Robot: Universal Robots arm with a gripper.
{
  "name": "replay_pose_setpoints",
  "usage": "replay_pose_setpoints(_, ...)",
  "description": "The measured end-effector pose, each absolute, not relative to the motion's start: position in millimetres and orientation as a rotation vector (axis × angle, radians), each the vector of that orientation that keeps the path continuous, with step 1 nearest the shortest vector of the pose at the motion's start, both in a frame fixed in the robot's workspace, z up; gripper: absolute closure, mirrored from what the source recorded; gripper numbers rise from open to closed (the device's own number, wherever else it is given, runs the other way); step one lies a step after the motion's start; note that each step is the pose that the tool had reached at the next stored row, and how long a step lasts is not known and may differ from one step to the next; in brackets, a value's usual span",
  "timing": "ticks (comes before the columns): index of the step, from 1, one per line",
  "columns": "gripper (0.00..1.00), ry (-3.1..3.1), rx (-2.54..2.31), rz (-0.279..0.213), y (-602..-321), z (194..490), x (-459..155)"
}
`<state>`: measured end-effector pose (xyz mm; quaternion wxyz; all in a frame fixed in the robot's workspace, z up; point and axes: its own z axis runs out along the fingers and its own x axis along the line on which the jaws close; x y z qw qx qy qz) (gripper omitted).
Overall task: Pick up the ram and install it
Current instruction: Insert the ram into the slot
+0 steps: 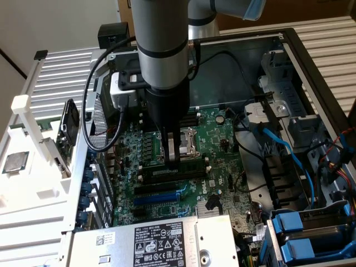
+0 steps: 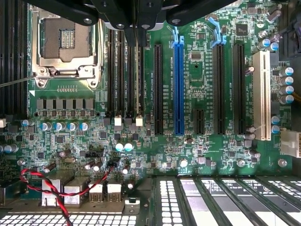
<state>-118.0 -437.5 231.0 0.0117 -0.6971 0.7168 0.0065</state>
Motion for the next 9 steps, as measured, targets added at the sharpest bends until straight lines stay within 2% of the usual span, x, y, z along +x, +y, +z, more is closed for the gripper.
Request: replay_pose_setpoints(9,0.88,2.234,-2.173,0.021,-437.5,228.1,-118.0)
